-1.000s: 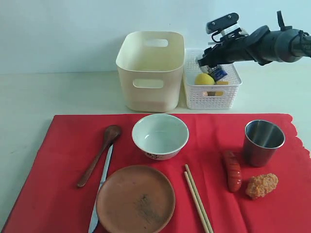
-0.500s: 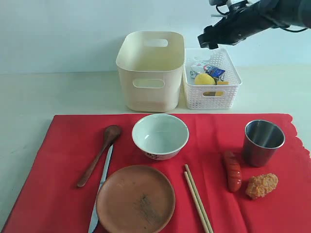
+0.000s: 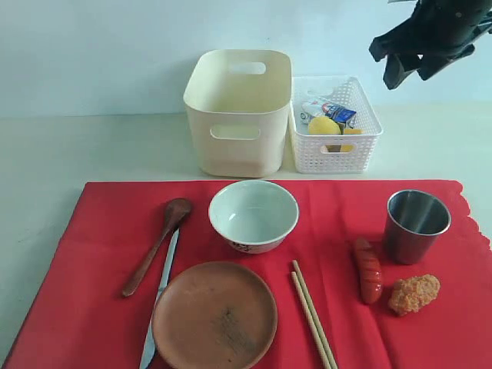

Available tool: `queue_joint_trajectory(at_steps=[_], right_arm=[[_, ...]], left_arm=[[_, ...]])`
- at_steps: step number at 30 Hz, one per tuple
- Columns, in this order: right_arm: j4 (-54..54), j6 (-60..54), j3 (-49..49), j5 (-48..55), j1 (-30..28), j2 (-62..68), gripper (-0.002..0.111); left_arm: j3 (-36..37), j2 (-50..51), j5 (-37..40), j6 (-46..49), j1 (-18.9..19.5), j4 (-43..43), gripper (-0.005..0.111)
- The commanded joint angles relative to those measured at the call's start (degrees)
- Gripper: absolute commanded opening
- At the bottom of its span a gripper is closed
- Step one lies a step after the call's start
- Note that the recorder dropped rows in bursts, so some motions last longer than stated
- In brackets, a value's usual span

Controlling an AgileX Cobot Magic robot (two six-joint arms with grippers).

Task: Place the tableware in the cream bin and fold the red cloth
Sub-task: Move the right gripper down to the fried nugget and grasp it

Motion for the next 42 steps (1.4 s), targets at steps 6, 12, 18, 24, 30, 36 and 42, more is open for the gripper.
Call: queue_joint_trajectory(at_steps=[6, 12, 18, 24, 30, 36, 42], right_arm=[[0.2, 0.2, 19.1, -6.8, -0.1, -14.6, 0.053], [0.2, -0.7, 28.5, -7.4, -0.1, -23.9, 0.053], [0.2, -0.9, 37.0, -12.6, -0.1, -32.5, 0.053], [4.6, -7.2, 44.7, -18.2, -0.1, -35.5, 0.053], [18.5, -28.9, 48.3, -18.3, -0.1, -34.4, 0.053], [22.9, -47.5, 52.5, -16.2, -0.1, -33.7, 0.053], [26.5, -60.8, 54.2, -15.7, -0.1, -32.7, 0.053]], left_arm=[[0.2, -0.3, -0.4, 0.1, 0.2, 0.0, 0.000], [0.2, -0.3, -0.4, 0.1, 0.2, 0.0, 0.000], [0.2, -0.3, -0.4, 0.1, 0.2, 0.0, 0.000], [0.2, -0.3, -0.4, 0.1, 0.2, 0.0, 0.000], [0.2, -0.3, -0.4, -0.1, 0.2, 0.0, 0.000], [0.2, -0.3, -0.4, 0.1, 0.2, 0.0, 0.000], [0.2, -0.3, -0.4, -0.1, 0.2, 0.0, 0.000]])
